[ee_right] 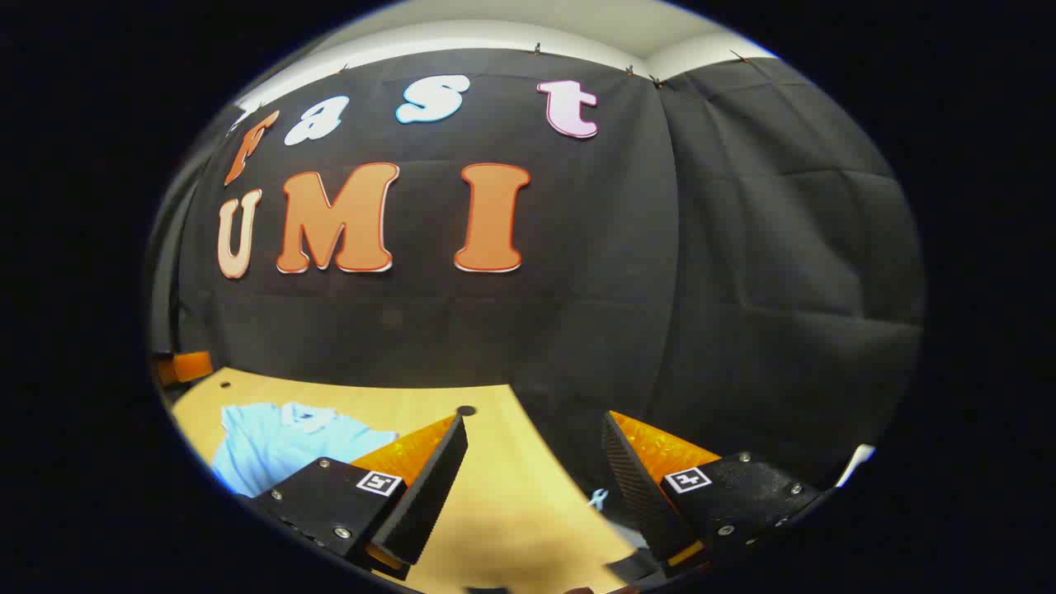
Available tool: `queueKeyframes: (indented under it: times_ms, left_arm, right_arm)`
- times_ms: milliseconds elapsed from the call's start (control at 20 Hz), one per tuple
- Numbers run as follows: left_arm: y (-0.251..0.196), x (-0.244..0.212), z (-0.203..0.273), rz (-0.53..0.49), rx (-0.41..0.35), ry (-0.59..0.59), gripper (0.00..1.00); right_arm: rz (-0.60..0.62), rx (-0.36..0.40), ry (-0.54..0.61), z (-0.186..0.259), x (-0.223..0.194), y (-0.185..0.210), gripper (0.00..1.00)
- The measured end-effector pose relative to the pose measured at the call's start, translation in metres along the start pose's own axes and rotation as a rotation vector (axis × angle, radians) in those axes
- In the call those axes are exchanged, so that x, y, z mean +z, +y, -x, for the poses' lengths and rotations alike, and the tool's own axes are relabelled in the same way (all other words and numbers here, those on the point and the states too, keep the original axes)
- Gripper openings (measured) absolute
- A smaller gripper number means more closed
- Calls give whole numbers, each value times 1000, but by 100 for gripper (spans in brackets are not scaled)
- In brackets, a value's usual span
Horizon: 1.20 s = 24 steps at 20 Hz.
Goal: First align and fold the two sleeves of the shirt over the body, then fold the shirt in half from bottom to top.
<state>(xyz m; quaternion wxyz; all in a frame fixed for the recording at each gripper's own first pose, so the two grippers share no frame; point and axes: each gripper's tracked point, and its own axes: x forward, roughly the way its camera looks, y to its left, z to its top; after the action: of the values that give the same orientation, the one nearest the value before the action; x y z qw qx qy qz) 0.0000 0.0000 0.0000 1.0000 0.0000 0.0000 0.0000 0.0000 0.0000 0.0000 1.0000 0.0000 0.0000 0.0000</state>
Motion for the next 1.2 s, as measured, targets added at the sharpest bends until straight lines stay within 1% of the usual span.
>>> queueKeyframes:
  times_ms: [100, 200, 300, 400, 500, 600, 650, 700, 800, 900, 950, 1050, 1100, 1200]
  left_arm:
    - [81, 30, 5, -56, 68, -39, 98]
    - [144, 48, 9, -77, 94, -61, 98]
    - [186, 64, 7, -58, 98, -70, 99]
    - [221, 76, 8, -75, 111, -79, 98]
    - [248, 84, 7, -106, 130, -83, 98]
    - [264, 83, 5, -96, 142, -76, 98]
    - [268, 82, 3, -85, 137, -73, 99]
    - [271, 82, 2, -81, 135, -68, 98]
    - [280, 80, -3, -89, 141, -62, 98]
    - [282, 80, -10, -89, 141, -59, 98]
    - [283, 79, -15, -87, 142, -58, 98]
    - [285, 73, -26, -83, 147, -48, 98]
    - [285, 73, -32, -81, 149, -44, 99]
    - [286, 72, -45, -81, 159, -38, 98]
  right_arm:
    - [-25, 13, -14, 7, 8, 57, 100]
    - [-20, 19, -12, 13, 16, 109, 100]
    - [11, 60, -1, 21, 20, 160, 100]
    - [4, 87, 6, 34, 26, 196, 100]
    - [-26, 88, 25, 36, 30, 213, 99]
    - [-99, 117, 44, 35, 35, 231, 99]
    - [-116, 121, 49, 33, 37, 236, 99]
    - [-112, 107, 50, 31, 37, 233, 99]
    - [-67, 72, 70, 27, 32, 230, 99]
    - [-31, 55, 95, 21, 29, 228, 100]
    - [-26, 50, 108, 17, 28, 227, 99]
    - [-16, 48, 160, 2, 19, 225, 99]
    - [-15, 48, 197, -8, 13, 224, 99]
    - [-7, 61, 286, -33, -1, 224, 99]
